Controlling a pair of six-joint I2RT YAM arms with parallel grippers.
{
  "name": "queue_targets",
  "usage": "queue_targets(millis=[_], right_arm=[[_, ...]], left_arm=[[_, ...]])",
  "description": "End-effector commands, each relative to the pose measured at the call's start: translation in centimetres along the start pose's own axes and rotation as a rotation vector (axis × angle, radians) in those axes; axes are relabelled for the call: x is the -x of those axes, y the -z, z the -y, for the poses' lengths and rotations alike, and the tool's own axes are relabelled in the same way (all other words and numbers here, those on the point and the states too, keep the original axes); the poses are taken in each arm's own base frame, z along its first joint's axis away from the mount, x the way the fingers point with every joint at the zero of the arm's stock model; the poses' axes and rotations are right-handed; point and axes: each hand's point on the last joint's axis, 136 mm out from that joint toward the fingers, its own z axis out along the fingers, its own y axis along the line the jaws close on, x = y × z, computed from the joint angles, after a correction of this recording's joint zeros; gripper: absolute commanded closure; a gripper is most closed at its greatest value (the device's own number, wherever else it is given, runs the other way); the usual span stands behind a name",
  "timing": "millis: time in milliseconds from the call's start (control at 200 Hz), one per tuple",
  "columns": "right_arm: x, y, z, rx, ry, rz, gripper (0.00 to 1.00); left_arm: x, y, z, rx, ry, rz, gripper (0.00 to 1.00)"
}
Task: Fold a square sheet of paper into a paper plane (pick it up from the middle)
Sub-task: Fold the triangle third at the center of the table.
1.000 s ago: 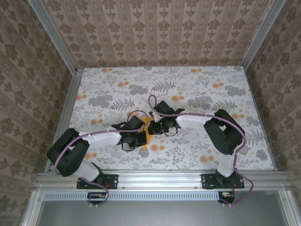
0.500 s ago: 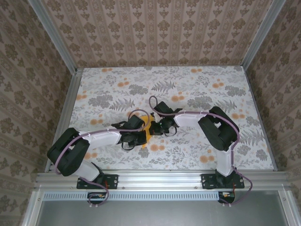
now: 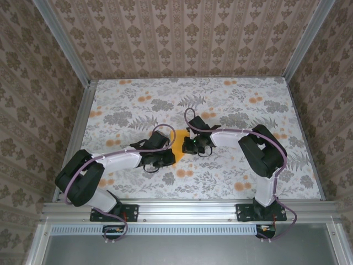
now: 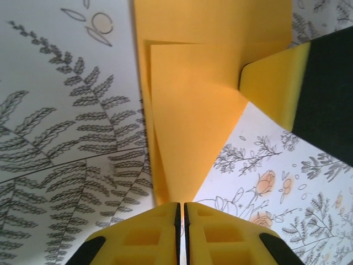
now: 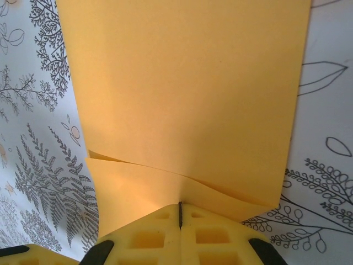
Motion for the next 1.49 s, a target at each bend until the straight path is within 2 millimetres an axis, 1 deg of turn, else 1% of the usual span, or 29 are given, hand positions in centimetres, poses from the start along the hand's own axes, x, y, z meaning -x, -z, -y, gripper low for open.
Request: queue_targets(millis=[0, 85, 340, 455, 580, 660, 745, 790, 960, 1035, 1265, 1360, 1490], right_arm=[[-1.5, -0.6, 3.8, -0.136, -0.059, -0.027, 0.94], [-1.6, -0.6, 3.9, -0.139, -0.061, -0.029, 0.94], [-1.7, -0.6, 3.8, -0.131, -0.068, -0.033, 0.95], [-1.6, -0.4, 3.8, -0.128, -0.070, -0.031, 0.95], [-1.4, -0.2, 3.7, -0.112, -0.078, -0.028, 0.95], [-1.0, 0.2, 2.7, -0.060, -0.058, -0.021, 0.95], [-0.9, 1.1, 0.2, 0.041, 0.017, -0.025, 0.95], [-1.3, 1.6, -0.6, 0.061, 0.053, -0.036, 0.95], [-2.6, 2.5, -1.9, 0.107, 0.113, -0.040, 0.96], [-3.1, 2.2, -2.5, 0.124, 0.119, -0.056, 0.96], [-3.7, 0.3, -3.7, 0.152, 0.117, -0.103, 0.97], [-4.0, -0.5, -3.7, 0.146, 0.111, -0.125, 0.97], [-4.4, -1.3, -2.7, 0.113, 0.096, -0.144, 0.97]], left_arm=[[0.5, 0.0, 1.5, -0.053, 0.010, 0.007, 0.88], [0.6, -0.3, 1.6, -0.037, 0.009, 0.009, 0.89], [-0.6, -2.2, -0.4, 0.054, 0.058, -0.060, 0.93], [-1.1, -2.4, -1.8, 0.110, 0.079, -0.069, 0.94], [-1.9, -2.4, -2.4, 0.120, 0.087, -0.080, 0.95], [-2.4, -2.5, -2.8, 0.130, 0.094, -0.092, 0.97], [-2.9, -2.7, -3.2, 0.136, 0.100, -0.102, 0.97], [-3.0, -2.7, -3.4, 0.138, 0.102, -0.102, 0.98], [-3.0, -2.8, -3.5, 0.141, 0.102, -0.101, 1.00], [-3.0, -2.9, -3.4, 0.141, 0.102, -0.103, 1.00], [-3.0, -2.8, -3.5, 0.144, 0.102, -0.104, 1.00], [-3.0, -2.8, -3.5, 0.144, 0.103, -0.105, 1.00], [-3.1, -2.7, -3.6, 0.148, 0.104, -0.105, 1.00]])
